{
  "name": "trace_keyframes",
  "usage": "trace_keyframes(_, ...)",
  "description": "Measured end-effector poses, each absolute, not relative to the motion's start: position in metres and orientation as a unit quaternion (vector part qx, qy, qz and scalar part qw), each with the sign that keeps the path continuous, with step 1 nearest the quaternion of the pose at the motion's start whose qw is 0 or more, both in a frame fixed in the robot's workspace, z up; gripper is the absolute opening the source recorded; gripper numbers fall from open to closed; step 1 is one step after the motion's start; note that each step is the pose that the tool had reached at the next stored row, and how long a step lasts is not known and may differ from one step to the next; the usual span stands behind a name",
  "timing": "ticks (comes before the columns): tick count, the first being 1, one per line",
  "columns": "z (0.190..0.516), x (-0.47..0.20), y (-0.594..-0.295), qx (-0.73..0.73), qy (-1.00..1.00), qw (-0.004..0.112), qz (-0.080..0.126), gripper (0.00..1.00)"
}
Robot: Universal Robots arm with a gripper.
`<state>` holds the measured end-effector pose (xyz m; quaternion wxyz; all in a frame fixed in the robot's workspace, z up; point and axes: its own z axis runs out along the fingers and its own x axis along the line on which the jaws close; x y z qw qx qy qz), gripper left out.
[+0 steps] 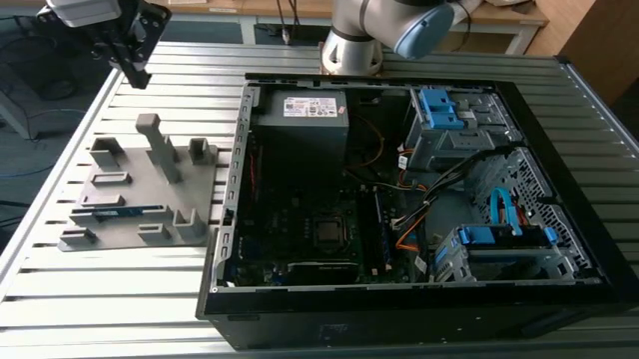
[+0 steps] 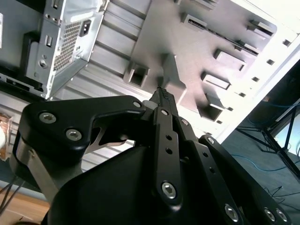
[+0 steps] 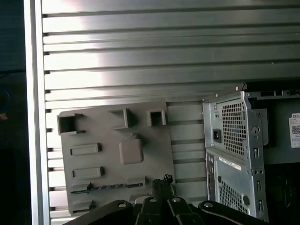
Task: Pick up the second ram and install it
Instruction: 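Reach for the second ram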
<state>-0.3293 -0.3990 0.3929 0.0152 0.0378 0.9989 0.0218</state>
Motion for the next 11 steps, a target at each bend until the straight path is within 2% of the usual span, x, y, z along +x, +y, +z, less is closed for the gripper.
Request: trace_keyframes(11,0.393,-0.359,-0.399,0.038,0.999,0.015,0.022,0.1)
